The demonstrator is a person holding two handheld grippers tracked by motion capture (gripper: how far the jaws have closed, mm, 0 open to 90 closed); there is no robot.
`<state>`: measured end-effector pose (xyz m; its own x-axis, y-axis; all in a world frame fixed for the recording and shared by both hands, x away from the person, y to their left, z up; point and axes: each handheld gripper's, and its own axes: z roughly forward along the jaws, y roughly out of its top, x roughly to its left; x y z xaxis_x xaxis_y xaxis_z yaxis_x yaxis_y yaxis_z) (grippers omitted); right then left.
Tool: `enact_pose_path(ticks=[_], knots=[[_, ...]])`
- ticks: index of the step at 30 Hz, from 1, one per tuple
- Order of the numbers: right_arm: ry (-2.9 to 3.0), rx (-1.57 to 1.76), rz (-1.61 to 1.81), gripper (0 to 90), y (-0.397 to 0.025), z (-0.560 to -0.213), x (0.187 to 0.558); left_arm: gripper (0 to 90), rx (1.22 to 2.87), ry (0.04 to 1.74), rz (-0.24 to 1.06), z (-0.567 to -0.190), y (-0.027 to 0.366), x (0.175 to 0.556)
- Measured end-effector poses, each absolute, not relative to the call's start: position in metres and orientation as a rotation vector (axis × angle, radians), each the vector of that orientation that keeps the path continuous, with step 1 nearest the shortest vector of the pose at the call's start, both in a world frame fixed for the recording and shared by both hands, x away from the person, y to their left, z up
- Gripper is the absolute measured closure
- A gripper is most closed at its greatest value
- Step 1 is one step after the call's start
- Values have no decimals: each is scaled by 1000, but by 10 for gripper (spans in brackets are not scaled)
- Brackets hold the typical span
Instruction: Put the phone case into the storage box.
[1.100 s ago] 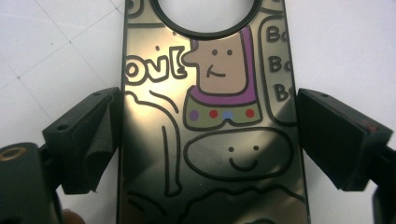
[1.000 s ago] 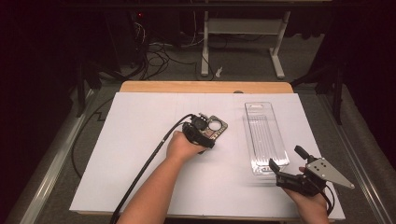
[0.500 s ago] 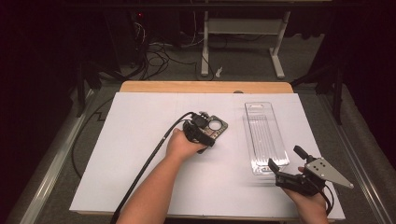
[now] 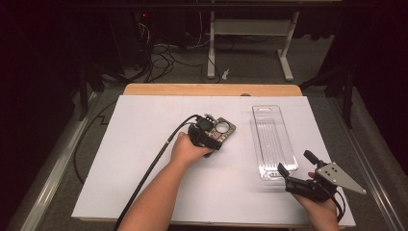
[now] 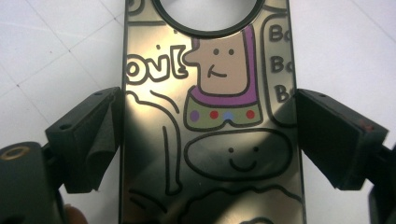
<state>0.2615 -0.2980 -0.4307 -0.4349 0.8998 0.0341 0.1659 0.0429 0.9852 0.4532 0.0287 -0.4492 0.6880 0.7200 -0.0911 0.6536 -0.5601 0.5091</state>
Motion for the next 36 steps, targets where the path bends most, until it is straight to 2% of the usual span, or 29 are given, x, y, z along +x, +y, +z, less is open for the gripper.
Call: enact_pose_path(ticks=[8,19,27,36], knots=[[1676,1084,1444,12,-298,-430,261,132,2323,1002,174,-441,46,441],[1684,1076,1433,12,-295,-430,260,132,2215,959,204,-428,94,414],[1694,1069,1427,11,-292,-430,261,132,2104,889,204,-415,130,380],[1713,1059,1421,12,-288,-432,262,131,2030,801,208,-409,147,349]])
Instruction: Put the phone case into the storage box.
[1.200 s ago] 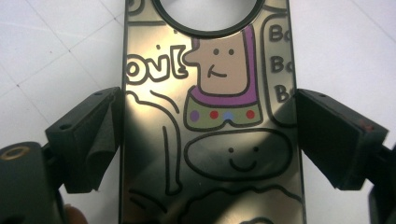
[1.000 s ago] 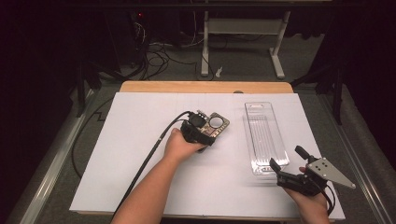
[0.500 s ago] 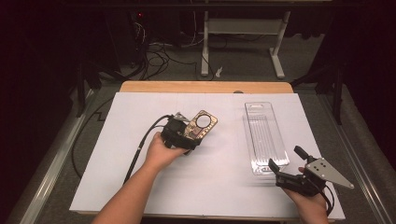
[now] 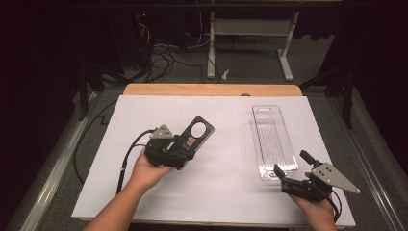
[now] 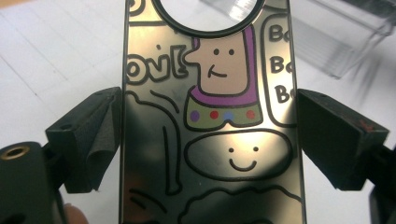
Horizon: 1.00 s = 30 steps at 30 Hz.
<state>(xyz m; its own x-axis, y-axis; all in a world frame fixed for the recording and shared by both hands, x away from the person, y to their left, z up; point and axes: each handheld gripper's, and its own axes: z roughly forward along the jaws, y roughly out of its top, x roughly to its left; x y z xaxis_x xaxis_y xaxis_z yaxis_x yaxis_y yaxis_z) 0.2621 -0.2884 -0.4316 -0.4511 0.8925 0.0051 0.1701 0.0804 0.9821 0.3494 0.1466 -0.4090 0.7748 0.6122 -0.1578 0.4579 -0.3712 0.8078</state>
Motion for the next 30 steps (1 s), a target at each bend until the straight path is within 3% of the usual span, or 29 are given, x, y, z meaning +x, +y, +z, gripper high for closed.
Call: enact_pose_path(ticks=[13,30], knots=[[1717,1055,1425,12,-288,-433,261,131,1965,757,223,-420,164,320],[1728,1039,1418,17,-281,-425,264,131,1906,730,212,-418,173,309]])
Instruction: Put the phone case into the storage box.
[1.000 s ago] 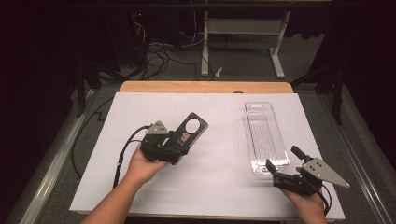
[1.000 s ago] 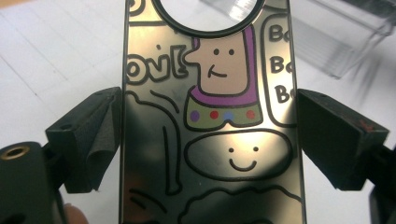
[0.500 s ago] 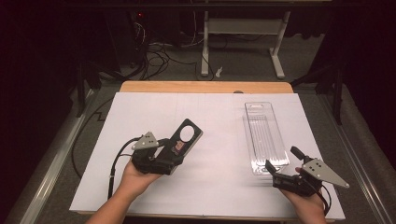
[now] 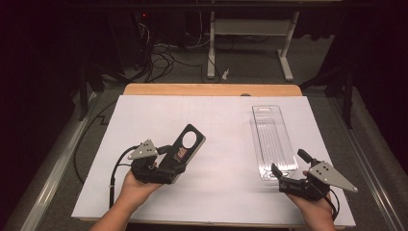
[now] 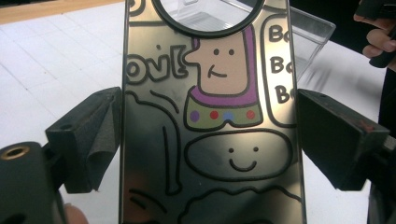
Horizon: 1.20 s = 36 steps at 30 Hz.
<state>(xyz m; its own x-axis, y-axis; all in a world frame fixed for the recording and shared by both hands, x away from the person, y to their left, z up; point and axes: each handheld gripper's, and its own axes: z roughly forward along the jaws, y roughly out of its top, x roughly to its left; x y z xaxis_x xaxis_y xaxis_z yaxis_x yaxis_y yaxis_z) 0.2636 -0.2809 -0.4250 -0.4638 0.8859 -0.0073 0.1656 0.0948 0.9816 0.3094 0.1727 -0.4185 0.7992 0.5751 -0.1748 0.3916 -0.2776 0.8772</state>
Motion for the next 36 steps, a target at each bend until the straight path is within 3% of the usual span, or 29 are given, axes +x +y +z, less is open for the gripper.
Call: enact_pose_path(ticks=[36], knots=[[1842,863,1531,4,-207,-373,299,131,1883,699,214,-413,177,309]])
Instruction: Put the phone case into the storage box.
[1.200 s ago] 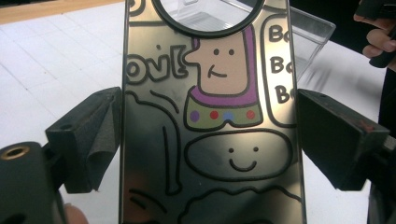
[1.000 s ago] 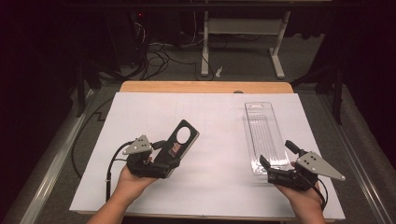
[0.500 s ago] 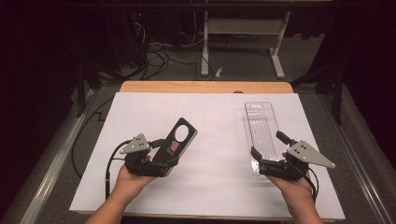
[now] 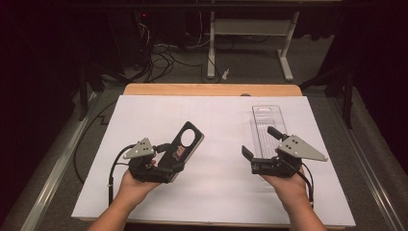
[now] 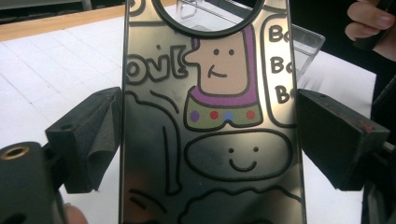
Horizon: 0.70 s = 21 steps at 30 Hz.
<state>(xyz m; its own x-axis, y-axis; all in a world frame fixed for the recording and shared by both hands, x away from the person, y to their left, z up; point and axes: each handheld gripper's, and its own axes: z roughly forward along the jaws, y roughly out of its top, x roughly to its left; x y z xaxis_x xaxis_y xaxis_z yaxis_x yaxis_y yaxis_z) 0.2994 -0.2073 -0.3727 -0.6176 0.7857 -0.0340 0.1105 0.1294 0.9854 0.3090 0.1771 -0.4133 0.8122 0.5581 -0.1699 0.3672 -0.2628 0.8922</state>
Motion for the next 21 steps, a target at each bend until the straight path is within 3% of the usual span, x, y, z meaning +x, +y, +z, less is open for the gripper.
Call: enact_pose_path(ticks=[21], knots=[[1926,801,1555,3,-171,-379,301,131,1877,668,212,-412,174,307]])
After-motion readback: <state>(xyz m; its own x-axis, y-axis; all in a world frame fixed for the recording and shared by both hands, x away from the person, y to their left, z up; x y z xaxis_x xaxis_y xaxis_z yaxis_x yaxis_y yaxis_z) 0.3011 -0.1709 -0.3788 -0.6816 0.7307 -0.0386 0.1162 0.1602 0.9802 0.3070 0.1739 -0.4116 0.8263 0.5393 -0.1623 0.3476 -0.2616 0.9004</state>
